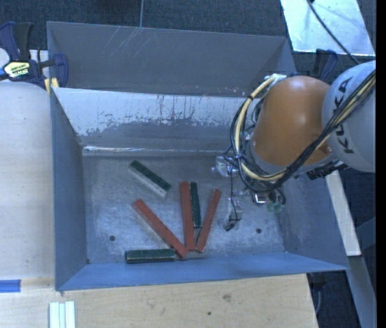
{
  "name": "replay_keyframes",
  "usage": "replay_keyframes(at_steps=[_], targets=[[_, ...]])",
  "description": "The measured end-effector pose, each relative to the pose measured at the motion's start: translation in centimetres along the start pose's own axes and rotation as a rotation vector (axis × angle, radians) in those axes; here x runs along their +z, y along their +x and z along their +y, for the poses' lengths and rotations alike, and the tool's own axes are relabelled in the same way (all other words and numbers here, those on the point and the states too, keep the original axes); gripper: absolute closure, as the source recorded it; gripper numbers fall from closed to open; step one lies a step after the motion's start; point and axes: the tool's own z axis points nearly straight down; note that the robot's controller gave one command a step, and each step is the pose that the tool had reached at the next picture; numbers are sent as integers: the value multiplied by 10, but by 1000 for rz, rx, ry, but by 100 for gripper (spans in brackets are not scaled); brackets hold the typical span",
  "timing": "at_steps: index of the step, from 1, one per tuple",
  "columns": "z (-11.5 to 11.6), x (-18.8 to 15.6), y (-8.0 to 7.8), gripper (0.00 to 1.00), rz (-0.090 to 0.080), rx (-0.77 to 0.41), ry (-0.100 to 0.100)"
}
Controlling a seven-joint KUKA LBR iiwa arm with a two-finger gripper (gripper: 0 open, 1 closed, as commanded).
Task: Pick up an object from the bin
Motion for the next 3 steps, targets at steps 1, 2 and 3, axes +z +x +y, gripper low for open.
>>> replay_keyframes(at_steps=[1,2,3], targets=[[46,75,-48,0,1,-46,-2],[4,85,-30,0,1,-34,0],[6,83,-32,100,-1,-37,0]])
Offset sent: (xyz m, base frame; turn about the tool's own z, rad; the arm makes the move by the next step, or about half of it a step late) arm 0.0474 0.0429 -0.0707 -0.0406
